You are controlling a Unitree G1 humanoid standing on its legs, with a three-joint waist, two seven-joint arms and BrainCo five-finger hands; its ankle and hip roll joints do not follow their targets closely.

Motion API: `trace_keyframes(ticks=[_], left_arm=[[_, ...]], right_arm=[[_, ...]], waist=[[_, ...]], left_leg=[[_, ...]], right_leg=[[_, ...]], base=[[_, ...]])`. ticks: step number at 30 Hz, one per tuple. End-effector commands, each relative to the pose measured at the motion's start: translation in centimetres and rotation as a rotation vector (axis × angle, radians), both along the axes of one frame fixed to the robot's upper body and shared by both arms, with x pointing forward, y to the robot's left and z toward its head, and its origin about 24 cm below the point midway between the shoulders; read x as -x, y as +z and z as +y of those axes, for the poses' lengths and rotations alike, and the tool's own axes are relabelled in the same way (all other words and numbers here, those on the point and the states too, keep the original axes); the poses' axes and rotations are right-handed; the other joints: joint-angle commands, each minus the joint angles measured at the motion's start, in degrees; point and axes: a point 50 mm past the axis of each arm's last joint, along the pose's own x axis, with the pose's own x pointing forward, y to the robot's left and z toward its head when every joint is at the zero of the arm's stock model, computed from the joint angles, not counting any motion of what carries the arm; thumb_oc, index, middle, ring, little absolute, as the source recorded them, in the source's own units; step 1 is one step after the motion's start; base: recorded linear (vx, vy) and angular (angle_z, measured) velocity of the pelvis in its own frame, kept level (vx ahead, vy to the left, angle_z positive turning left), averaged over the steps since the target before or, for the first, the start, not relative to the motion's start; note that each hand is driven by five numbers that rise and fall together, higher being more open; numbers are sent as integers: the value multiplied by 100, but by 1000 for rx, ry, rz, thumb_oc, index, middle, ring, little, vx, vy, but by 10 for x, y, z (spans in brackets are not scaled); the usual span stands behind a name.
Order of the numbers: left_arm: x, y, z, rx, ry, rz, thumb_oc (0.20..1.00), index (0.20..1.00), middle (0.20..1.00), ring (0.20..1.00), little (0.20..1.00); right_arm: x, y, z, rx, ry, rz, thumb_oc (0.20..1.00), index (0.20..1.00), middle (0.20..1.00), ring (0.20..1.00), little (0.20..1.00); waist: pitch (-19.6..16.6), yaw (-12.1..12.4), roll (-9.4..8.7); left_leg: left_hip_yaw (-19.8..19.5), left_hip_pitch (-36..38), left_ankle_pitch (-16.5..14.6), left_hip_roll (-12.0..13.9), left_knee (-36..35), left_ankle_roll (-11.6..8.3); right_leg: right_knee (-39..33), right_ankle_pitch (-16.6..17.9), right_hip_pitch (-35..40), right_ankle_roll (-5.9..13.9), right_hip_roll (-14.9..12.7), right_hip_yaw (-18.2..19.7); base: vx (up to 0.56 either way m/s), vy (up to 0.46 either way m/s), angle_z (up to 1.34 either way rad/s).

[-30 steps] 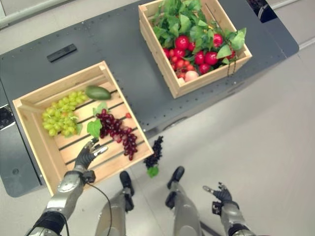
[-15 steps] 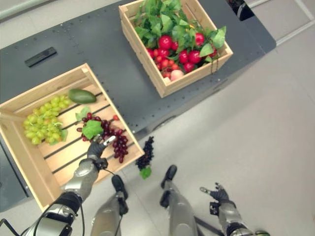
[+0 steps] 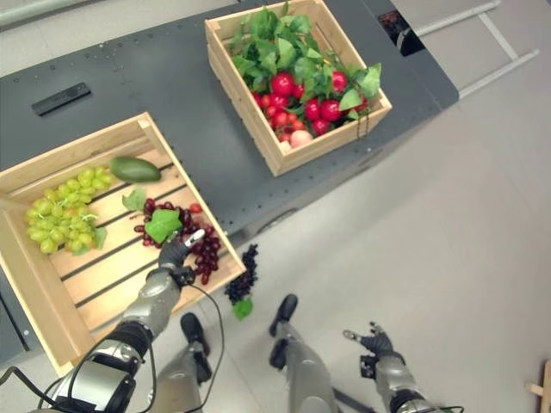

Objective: Pick up the fruits from the basket on one side to the basket on the other side

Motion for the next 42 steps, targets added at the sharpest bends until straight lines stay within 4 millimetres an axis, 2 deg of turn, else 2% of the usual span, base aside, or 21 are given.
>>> trace_keyframes(ticks=[1,10,31,32,33,34,42], left_arm=[[-26,26,-51,73,-134,-87,1000,1000,1000,1000,1000],[-26,28,-55,113,-131,-108,1000,1000,1000,1000,1000],[-23,30,-54,309,-93,-178,1000,1000,1000,1000,1000],[-23,31,-54,310,-95,-182,470,470,470,470,470],[-23,30,-54,313,-93,-181,357,357,357,357,357],[-23,31,-53,319,-89,-185,200,200,200,200,200],[-22,31,-51,325,-80,-195,200,200,200,200,200]], right_arm=[[-19,13,-7,61,37,-42,1000,1000,1000,1000,1000],[-17,10,2,38,48,-52,1000,1000,1000,1000,1000],[-13,6,13,-7,50,-68,1000,1000,1000,1000,1000],[-14,7,14,-8,50,-70,1000,1000,1000,1000,1000],[-14,6,14,-11,49,-72,1000,1000,1000,1000,1000],[-14,6,16,-17,50,-73,1000,1000,1000,1000,1000],[-13,6,17,-20,50,-73,1000,1000,1000,1000,1000]], waist=[[139,-197,80],[119,-201,-33],[100,-145,-114],[97,-146,-119],[96,-146,-126],[99,-146,-135],[98,-159,-150]], left_leg=[[-250,-1,-174,148,114,-153],[-267,-20,-164,171,92,-170],[-329,-26,-153,156,51,-186],[-330,-28,-155,159,50,-187],[-331,-29,-158,159,51,-187],[-335,-36,-160,162,62,-186],[-328,-48,-184,159,86,-171]], right_leg=[[404,-232,106,688,-240,-256],[377,-237,105,673,-203,-268],[360,-265,121,666,-159,-314],[359,-266,116,665,-159,-311],[355,-263,117,665,-157,-309],[357,-261,115,664,-152,-309],[379,-265,102,661,-153,-291]], base=[[0,0,0],[0,0,0],[0,0,0],[0,0,0],[0,0,0],[0,0,0],[0,0,0]])
